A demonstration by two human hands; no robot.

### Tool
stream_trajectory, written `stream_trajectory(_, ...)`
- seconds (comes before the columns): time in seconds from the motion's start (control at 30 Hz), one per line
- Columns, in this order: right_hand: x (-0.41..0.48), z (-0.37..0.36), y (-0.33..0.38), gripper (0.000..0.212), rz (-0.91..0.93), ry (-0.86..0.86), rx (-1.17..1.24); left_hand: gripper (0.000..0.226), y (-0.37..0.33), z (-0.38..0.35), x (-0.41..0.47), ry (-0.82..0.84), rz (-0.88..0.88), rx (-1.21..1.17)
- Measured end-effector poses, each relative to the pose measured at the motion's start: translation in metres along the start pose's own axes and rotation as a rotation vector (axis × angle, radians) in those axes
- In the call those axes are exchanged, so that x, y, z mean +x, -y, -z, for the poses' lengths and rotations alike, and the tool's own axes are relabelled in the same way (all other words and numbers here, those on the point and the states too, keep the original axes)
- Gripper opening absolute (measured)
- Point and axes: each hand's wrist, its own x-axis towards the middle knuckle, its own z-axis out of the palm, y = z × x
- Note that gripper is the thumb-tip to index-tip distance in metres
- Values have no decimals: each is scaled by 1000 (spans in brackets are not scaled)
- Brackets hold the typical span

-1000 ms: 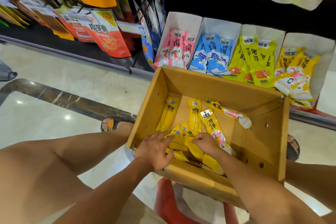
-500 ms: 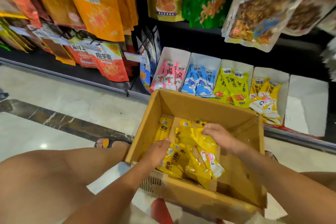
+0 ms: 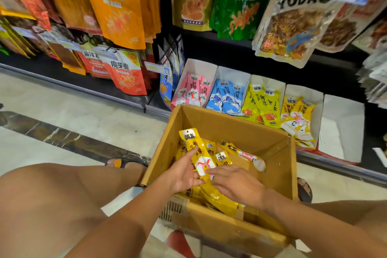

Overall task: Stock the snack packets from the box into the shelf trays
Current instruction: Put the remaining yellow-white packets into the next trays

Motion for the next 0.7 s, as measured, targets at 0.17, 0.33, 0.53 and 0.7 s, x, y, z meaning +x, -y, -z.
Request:
stream_trajectory(0.17, -5, -18, 2, 47, -4, 151, -55, 27, 6, 8, 10, -174, -192, 149)
stream_trajectory(0.33, -3, -17, -8, 65, -193, 323, 37, 27, 1, 22, 2, -412, -539, 686)
stream_trajectory(0.53, -11, -42, -34, 62, -601, 454, 188, 31, 23, 55, -20, -624, -647, 1484)
stream_trajectory(0.7, -14, -84, -38, 56, -830, 503, 358, 33, 38, 57, -14, -718, -591, 1599)
